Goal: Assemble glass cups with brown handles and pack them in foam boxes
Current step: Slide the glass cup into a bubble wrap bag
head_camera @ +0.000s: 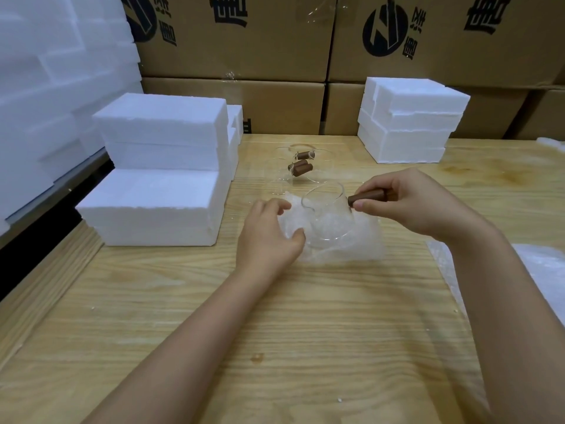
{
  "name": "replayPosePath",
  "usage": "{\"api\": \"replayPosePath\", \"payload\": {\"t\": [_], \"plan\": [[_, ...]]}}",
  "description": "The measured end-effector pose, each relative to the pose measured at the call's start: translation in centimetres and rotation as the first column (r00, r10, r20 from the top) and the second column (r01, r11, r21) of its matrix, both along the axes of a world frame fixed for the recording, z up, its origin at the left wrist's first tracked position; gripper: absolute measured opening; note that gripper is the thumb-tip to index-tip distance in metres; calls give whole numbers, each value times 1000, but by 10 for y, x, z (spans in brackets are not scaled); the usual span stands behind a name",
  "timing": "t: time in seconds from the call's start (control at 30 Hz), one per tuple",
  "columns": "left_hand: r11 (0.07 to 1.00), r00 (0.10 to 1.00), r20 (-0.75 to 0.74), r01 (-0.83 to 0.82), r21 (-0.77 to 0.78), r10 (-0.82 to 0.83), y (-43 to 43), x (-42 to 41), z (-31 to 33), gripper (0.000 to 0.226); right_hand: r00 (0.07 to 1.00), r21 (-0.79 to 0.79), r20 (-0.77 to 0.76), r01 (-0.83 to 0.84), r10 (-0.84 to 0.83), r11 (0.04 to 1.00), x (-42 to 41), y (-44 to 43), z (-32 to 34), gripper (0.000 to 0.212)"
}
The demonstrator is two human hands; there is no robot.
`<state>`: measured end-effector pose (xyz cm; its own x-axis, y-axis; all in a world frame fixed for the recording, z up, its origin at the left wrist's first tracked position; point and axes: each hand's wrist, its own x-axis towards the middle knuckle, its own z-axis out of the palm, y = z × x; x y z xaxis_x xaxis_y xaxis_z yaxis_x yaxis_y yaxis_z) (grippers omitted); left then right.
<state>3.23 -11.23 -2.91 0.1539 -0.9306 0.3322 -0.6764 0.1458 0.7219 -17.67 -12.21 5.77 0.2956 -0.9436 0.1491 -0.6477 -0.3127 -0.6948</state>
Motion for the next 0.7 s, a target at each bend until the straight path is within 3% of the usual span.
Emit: {"api": "replayPosePath", "payload": {"t": [0.1, 0.23, 0.47, 0.57, 0.63, 0.7], "plan": [[993, 989, -121, -92, -78, 82, -1, 4, 3, 9, 997, -17, -70, -35, 34, 999, 0, 3, 4, 8], [975, 949, -305, -135, -176, 77, 3, 1, 14, 14, 963, -159, -267, -69, 24, 985, 6, 3, 7, 13], [890, 819, -474, 93, -446, -324, 19, -17, 44, 19, 922, -311, -388, -125, -5, 942, 20, 6, 10, 12], [839, 805, -444, 116, -531, -393, 23, -15, 48, 12, 942, -333, -335, -98, -21, 938, 20, 6, 9, 12], [810, 837, -434, 20, -586, -334, 19, -4, 47, 26, 970, -325, -240, -63, -18, 943, 12, 6, 11, 12], [841, 828, -477, -13, -541, -294, 10, 12, 45, 44, 993, -243, -104, -76, 52, 967, 1, 6, 12, 11]]}}
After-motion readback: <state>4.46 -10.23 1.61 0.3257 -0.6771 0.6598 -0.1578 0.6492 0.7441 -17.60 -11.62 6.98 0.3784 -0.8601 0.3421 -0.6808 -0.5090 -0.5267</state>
